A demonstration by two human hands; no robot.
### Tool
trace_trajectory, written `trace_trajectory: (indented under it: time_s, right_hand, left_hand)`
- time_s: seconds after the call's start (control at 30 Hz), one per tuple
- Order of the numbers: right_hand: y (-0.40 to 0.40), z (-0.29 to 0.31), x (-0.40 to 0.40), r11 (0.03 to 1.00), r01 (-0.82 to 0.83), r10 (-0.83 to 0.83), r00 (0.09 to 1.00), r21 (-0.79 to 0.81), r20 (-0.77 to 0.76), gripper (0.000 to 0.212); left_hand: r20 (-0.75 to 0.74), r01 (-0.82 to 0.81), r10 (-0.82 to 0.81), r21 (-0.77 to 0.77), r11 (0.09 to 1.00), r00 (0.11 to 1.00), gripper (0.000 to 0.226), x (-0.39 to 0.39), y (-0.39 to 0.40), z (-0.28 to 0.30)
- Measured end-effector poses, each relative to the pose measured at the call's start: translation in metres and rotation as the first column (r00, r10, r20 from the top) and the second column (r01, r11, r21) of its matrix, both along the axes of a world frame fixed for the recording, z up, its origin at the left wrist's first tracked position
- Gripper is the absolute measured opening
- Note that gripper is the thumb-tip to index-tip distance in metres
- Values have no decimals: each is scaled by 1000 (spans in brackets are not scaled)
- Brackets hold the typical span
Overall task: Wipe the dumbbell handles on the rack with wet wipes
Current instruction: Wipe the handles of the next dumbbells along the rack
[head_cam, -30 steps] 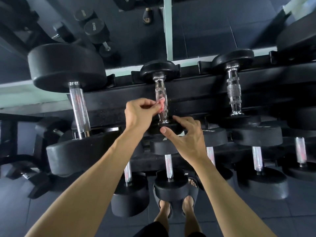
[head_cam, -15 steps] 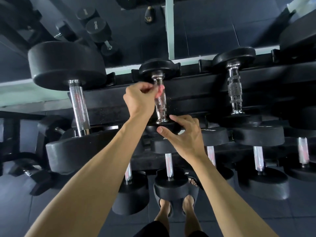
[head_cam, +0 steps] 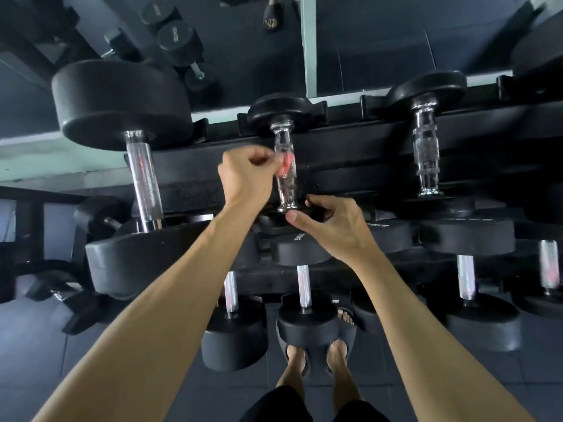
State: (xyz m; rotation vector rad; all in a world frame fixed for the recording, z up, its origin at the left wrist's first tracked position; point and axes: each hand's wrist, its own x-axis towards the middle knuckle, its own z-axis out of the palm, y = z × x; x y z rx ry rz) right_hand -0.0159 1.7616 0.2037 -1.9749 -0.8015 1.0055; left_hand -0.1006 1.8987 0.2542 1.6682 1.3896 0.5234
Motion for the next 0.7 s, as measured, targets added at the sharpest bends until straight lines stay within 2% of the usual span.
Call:
trace_trajectory:
  time_s: [0.1, 0.17, 0.23, 0.3, 0.33, 0.4, 0.47, 0.53, 0.6, 0.63, 0.7]
  right_hand:
    - [0, -2, -1, 999, 29, -30, 999, -17, -19, 107]
    - [-1, 1, -4, 999, 38, -39, 999, -22, -36, 108]
    - [-2, 4, -6, 997, 72, -72, 995, -13, -65, 91]
    - [-3, 5, -7, 997, 74, -74, 995, 3, -73, 56]
    - [-3, 4, -8, 997, 75, -75, 995, 9, -65, 56]
    - [-4, -1, -10, 995, 98, -98, 994, -19, -55, 93]
    - [-3, -4, -11, 994, 105, -106, 993, -35, -49, 109]
    - [-3, -6, -11, 992, 120, -121, 991, -29, -57, 111]
    - [-3, -7, -13, 992, 124, -125, 991, -22, -44, 109]
    - [-4, -5, -13, 991, 135, -135, 990, -19, -45, 106]
    - [-6, -3, -14, 991, 137, -136, 990, 6, -39, 86]
  left_hand:
    - [89, -45, 45, 6, 999, 995, 11, 16, 14, 7]
    - [45, 56, -56, 18, 998, 997, 11, 9, 13, 9]
    - [-90, 230, -228, 5, 973, 969, 15, -8, 3, 7]
    - [-153, 326, -334, -75, 942, 930, 15, -24, -9, 4]
    - [-160, 340, -351, -89, 936, 923, 15, -26, -12, 3]
    - [-156, 352, -349, -11, 936, 924, 15, -20, -9, 3]
    - [-93, 313, -304, 93, 945, 948, 14, -6, -2, 7]
    - [-64, 284, -277, 150, 947, 959, 14, 2, 2, 9]
    - [-148, 320, -299, 141, 937, 943, 15, -4, -4, 7]
    - [-197, 340, -315, 113, 933, 928, 14, -9, -9, 5]
    - [-243, 363, -338, 65, 929, 909, 13, -18, -21, 3]
